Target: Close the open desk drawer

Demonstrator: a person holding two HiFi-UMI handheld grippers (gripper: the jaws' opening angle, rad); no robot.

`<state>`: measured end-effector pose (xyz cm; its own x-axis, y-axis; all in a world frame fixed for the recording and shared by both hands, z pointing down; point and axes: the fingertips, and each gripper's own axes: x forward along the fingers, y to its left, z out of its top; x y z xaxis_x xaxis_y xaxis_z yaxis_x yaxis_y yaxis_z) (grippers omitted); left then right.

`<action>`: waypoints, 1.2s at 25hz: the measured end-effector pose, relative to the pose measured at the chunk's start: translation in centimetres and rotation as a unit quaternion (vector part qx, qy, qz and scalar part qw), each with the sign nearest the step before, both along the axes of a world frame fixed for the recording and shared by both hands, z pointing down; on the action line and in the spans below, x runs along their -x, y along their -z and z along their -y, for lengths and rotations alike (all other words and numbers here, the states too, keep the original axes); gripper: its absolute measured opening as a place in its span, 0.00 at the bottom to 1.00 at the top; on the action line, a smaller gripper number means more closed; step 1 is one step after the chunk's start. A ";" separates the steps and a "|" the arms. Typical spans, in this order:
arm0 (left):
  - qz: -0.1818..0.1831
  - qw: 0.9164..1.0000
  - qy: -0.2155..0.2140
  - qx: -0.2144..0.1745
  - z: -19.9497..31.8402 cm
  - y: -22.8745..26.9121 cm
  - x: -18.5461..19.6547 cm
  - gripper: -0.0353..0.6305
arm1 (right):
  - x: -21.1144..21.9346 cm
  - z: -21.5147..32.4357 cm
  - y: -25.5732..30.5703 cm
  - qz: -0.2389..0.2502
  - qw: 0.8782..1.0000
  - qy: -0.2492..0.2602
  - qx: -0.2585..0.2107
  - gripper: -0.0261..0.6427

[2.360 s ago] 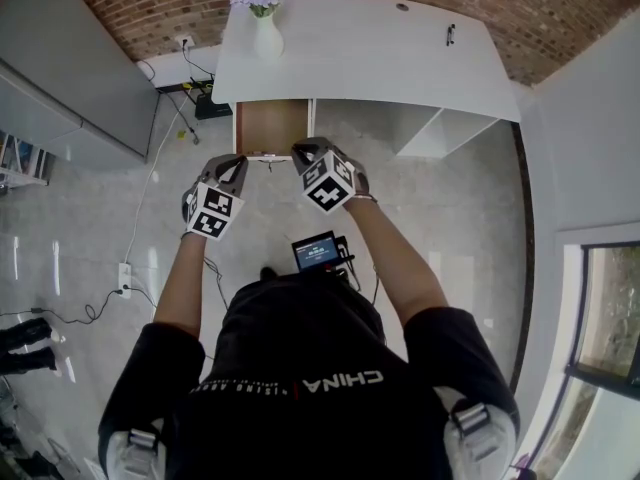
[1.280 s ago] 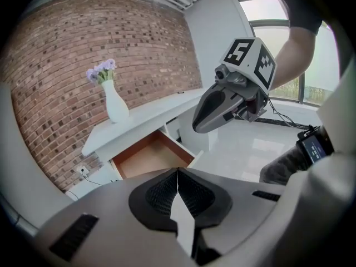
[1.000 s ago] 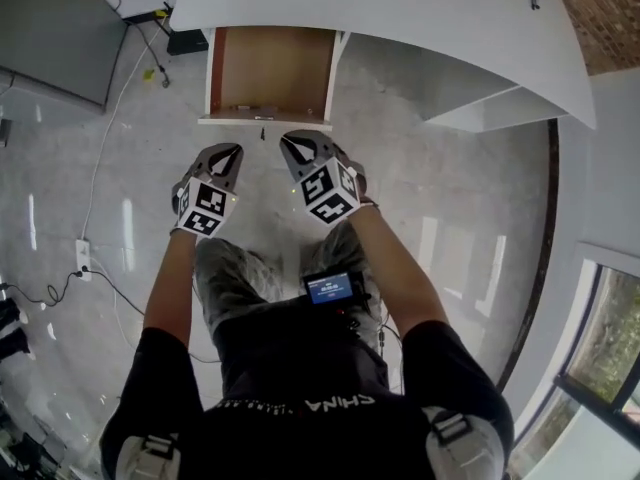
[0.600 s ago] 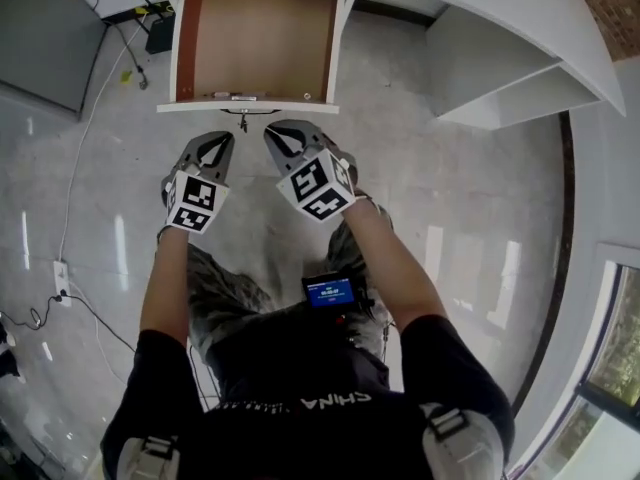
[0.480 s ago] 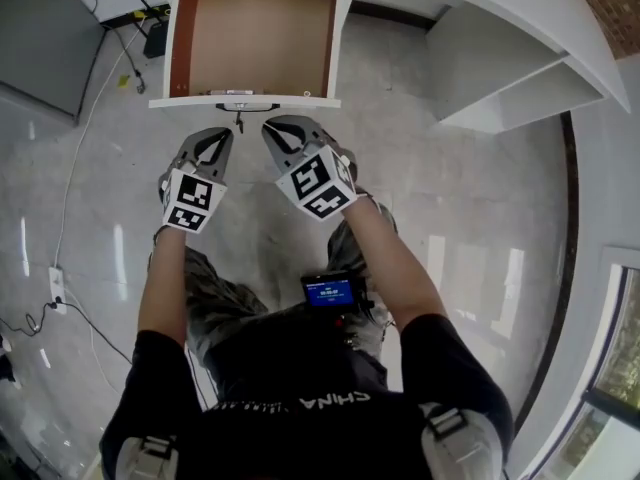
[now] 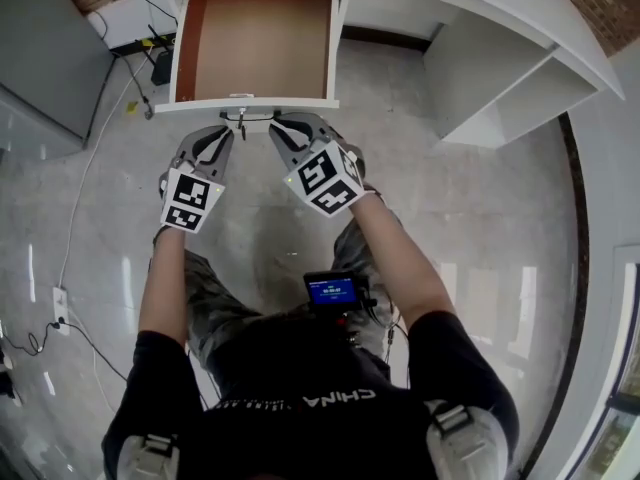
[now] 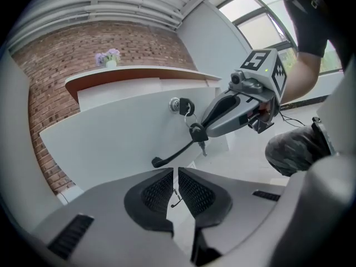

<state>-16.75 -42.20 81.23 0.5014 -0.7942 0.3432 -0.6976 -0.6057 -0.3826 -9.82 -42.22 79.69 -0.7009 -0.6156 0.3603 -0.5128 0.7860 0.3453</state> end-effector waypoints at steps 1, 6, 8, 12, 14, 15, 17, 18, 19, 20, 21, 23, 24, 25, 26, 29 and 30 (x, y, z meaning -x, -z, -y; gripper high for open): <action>-0.002 1.000 -0.001 0.001 -0.1 0.2 0.1 0.08 | -0.2 0.0 0.3 0.002 1.000 -0.002 -0.002 0.07; -0.011 1.000 0.000 -0.004 0.3 0.9 0.4 0.14 | -0.8 0.0 0.6 0.003 1.000 -0.016 -0.001 0.07; -0.012 1.000 0.001 -0.005 0.5 0.8 0.4 0.22 | -0.7 -0.1 0.2 -0.002 1.000 -0.014 0.009 0.15; -0.012 1.000 -0.002 -0.008 0.7 0.8 0.5 0.22 | -0.7 0.1 -0.4 -0.007 1.000 -0.018 0.012 0.19; -0.008 1.000 -0.002 -0.012 0.8 0.8 0.5 0.22 | -0.8 0.3 -0.4 -0.005 1.000 -0.026 0.008 0.19; -0.008 1.000 0.000 -0.014 0.9 0.8 0.6 0.22 | -0.8 0.4 -0.4 -0.004 1.000 -0.031 0.005 0.19; -0.008 1.000 0.004 -0.018 1.0 0.8 0.8 0.22 | -0.9 0.6 -0.4 -0.004 0.999 -0.040 0.002 0.19; -0.007 1.000 0.005 -0.020 1.1 0.9 0.8 0.22 | -1.0 0.7 -0.6 -0.005 0.999 -0.045 0.003 0.19; -0.006 1.000 0.006 -0.021 1.1 0.9 0.9 0.22 | -1.1 0.8 -0.7 -0.006 0.999 -0.049 0.005 0.19; -0.005 1.000 0.006 -0.022 1.2 0.9 0.9 0.22 | -1.2 0.8 -0.9 -0.006 0.999 -0.052 0.006 0.19; -0.004 1.000 0.006 -0.023 1.2 0.9 0.9 0.22 | -1.2 0.9 -1.0 -0.006 0.999 -0.053 0.007 0.19; -0.001 1.000 0.006 -0.025 1.2 0.9 0.9 0.22 | -1.2 1.1 -1.3 -0.009 0.998 -0.055 0.006 0.19; 0.001 1.000 0.007 -0.026 1.2 0.9 0.9 0.22 | -1.1 1.1 -1.4 -0.010 0.998 -0.057 0.005 0.19; 0.002 1.000 0.007 -0.027 1.2 0.8 0.9 0.22 | -1.0 1.2 -1.3 -0.009 0.998 -0.059 0.003 0.19; 0.003 1.000 0.008 -0.028 1.2 0.9 0.9 0.22 | -1.0 1.2 -1.3 -0.007 0.998 -0.061 0.001 0.19; 0.002 1.000 0.010 -0.029 1.3 0.9 1.1 0.22 | -1.0 1.2 -1.2 -0.004 0.998 -0.067 -0.004 0.19; 0.000 1.000 0.011 -0.029 1.4 1.0 1.1 0.22 | -1.0 1.2 -1.1 -0.003 0.998 -0.067 -0.004 0.19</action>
